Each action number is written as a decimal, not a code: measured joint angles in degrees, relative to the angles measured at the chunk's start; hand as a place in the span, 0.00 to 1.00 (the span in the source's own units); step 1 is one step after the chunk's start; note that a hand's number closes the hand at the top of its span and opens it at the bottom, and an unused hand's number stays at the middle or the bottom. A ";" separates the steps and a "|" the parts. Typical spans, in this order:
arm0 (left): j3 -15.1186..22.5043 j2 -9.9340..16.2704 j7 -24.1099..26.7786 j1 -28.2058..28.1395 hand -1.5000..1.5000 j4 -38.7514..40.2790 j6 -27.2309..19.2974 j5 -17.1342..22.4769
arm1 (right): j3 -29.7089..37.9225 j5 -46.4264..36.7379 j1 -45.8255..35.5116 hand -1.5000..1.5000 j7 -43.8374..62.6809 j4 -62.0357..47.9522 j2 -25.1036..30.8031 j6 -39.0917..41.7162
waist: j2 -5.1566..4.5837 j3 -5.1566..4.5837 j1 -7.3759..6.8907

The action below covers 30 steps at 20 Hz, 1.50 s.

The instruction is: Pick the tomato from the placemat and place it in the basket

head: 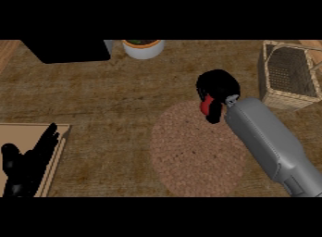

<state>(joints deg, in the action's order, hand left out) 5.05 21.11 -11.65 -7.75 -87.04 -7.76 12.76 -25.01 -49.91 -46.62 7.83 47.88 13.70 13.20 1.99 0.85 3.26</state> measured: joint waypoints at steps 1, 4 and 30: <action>-0.20 0.01 -0.02 -0.27 0.50 -0.06 0.01 0.17 | 1.41 0.15 -0.57 1.00 4.23 0.63 -0.90 -0.50 | 0.14 -0.02 0.27; -0.35 -0.14 -0.18 -0.57 0.50 -0.29 -0.24 0.14 | 6.34 1.71 -2.03 1.00 15.44 3.84 -5.13 -4.11 | 0.23 -0.03 0.52; 0.06 -1.41 -0.25 1.65 0.50 -0.13 0.76 -1.52 | 34.03 -0.15 -27.97 1.00 53.58 34.53 3.93 -9.02 | -1.10 -0.05 -2.01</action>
<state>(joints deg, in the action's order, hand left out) 5.11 19.71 -11.90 -6.11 -87.18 -7.00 11.24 9.03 -50.06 -74.59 61.41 82.41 17.63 4.17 0.89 0.79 1.26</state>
